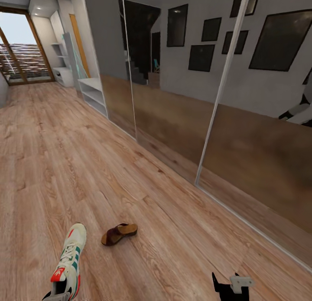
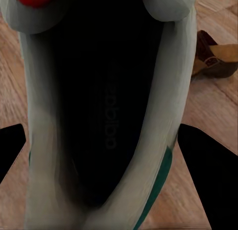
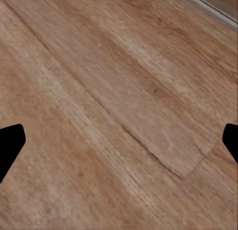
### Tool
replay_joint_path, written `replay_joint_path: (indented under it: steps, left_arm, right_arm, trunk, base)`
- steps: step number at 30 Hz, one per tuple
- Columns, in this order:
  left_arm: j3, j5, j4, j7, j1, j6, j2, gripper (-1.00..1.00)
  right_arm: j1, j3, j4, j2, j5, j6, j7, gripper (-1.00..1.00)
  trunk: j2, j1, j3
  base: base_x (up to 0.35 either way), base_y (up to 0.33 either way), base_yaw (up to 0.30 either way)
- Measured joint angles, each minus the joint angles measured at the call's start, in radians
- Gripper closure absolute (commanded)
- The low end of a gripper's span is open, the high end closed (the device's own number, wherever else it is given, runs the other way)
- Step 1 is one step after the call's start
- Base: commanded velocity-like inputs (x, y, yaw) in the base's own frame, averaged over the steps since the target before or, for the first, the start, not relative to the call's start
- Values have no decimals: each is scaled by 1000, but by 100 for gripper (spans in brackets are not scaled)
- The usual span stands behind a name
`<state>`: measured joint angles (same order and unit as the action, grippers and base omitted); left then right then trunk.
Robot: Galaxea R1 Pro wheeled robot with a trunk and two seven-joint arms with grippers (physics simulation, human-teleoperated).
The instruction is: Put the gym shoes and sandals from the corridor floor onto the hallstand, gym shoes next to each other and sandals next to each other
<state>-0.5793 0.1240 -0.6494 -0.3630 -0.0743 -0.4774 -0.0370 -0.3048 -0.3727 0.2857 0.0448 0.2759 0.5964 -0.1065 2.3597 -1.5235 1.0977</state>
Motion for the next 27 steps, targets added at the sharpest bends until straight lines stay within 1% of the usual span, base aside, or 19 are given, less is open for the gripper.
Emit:
replay_joint_path:
  steps: [14, 15, 16, 17, 19, 21, 27]
  left_arm:
    - [-1, 0, -1, 0, 0, -1, -1, 100]
    - [-5, -1, -1, 0, 0, 0, -1, 100]
    - [-18, -2, -1, 0, 0, -1, 0, 100]
    - [-24, -1, -1, 0, 0, -1, 0, 100]
    - [-50, -2, -2, -1, 0, -1, 0, 100]
    - [-67, -1, -2, -1, 0, -2, 1, 100]
    - [-78, 0, -2, -3, 0, -2, 2, 100]
  right_arm:
    - [0, 1, 0, 0, 0, 0, 0, -100]
    - [0, 1, 0, 0, 0, 0, 0, -100]
    - [0, 1, 0, 0, 0, 0, 0, -100]
    - [0, 1, 0, 0, 0, 0, 0, -100]
    - [0, 1, 0, 0, 0, 0, 0, -100]
    - [0, 0, 0, 0, 0, 0, 0, -100]
    - [0, 1, 0, 0, 0, 0, 0, -100]
  trunk:
    - [0, 0, 0]
    - [0, 0, 0]
    - [0, 0, 0]
    - [0, 0, 0]
    - [0, 0, 0]
    - [0, 0, 0]
    - [0, 0, 0]
  base:
    - [0, 0, 271]
    - [0, 0, 271]
    - [0, 0, 271]
    - [0, 0, 271]
    - [0, 0, 271]
    - [0, 0, 271]
    - [0, 0, 270]
